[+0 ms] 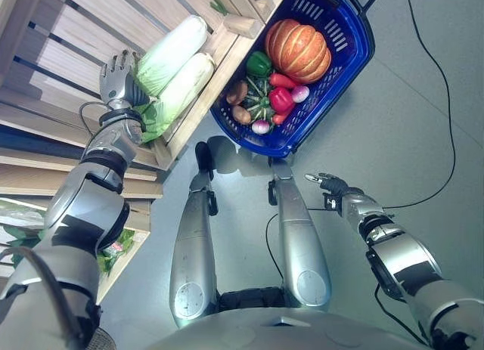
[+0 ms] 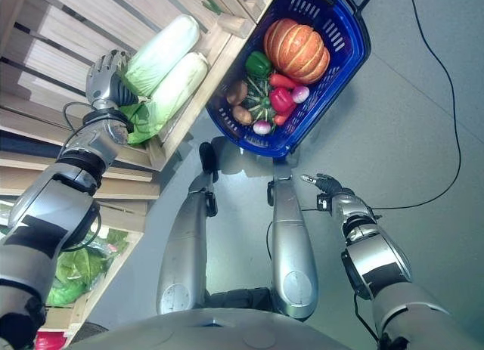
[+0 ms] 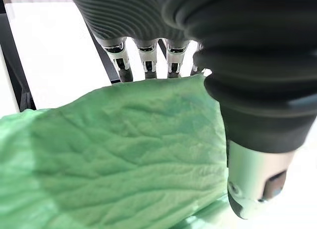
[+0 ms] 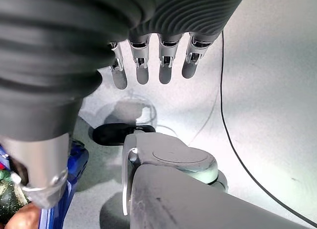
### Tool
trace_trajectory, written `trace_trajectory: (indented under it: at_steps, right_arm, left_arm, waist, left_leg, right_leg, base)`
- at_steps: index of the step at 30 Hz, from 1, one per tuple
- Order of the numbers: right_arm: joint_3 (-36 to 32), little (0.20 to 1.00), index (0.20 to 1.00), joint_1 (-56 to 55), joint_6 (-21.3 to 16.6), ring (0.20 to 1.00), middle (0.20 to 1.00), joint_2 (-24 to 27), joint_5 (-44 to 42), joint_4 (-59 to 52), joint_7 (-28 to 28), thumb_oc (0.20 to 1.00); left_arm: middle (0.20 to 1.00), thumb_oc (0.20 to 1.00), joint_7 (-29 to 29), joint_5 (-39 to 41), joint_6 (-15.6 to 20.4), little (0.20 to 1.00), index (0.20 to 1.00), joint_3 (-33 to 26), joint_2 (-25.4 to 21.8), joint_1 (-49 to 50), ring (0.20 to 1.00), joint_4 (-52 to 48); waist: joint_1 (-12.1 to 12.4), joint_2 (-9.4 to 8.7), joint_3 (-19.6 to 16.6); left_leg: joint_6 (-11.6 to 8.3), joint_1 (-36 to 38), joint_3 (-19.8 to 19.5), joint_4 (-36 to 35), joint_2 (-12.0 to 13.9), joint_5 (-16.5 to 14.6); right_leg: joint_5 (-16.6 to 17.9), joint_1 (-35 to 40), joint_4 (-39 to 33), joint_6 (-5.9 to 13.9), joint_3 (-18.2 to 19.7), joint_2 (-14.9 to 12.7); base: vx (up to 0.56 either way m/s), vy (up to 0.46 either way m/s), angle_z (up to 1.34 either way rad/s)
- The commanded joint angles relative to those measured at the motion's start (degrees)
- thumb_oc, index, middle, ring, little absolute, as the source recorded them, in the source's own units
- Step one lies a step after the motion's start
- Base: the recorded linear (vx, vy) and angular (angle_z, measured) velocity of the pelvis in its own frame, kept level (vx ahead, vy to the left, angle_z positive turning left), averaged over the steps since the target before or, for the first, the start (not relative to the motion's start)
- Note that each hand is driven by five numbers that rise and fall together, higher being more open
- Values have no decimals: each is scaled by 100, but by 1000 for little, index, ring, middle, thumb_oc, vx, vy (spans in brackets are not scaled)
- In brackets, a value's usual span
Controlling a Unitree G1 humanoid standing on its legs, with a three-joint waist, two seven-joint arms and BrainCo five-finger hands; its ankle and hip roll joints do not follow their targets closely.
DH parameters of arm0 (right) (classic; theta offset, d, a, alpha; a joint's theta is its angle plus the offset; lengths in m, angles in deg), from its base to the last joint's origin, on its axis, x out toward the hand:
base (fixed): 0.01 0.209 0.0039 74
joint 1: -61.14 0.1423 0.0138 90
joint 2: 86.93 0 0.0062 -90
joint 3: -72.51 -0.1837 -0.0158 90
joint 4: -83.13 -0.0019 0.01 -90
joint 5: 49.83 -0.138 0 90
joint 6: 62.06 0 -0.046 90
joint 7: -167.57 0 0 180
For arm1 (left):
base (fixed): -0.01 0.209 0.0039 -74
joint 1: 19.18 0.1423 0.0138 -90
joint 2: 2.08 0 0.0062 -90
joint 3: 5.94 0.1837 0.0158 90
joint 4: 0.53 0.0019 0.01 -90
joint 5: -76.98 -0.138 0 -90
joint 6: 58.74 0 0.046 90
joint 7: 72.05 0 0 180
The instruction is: Pick up fruits and vegetables into the basket
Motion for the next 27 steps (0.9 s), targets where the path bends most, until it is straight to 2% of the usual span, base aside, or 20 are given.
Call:
trace_trajectory:
  at_steps: [1, 16, 27]
  right_arm:
    - [209, 1000, 1000, -320, 133, 1000, 1000, 215, -146, 11, -46, 1000]
    - [291, 1000, 1000, -214, 136, 1000, 1000, 166, -188, 22, -17, 1000]
    - [307, 1000, 1000, -157, 126, 1000, 1000, 181, -176, 52, -67, 1000]
  left_arm:
    - [1000, 1000, 239, 222, -23, 1000, 1000, -82, -120, -155, 1000, 346]
    - [1000, 1000, 840, 485, 70, 1000, 1000, 153, 37, -308, 1000, 555]
    - [1000, 1000, 981, 519, -5, 1000, 1000, 253, 139, -351, 1000, 628]
  waist:
    - [43, -102, -138]
    - [1, -168, -138]
    - [-30, -196, -138]
  left_leg:
    - [126, -284, -86, 441, -86, -225]
    - [122, -349, -59, 450, -69, -216]
    - [121, -353, -29, 415, -61, -199]
  right_leg:
    - [-564, -3, 684, -179, -105, 235]
    - [-533, -62, 664, -163, -106, 251]
    - [-502, -69, 618, -149, -100, 256]
  base:
    - [0, 0, 0]
    - [0, 0, -1]
    - [-2, 1, -1]
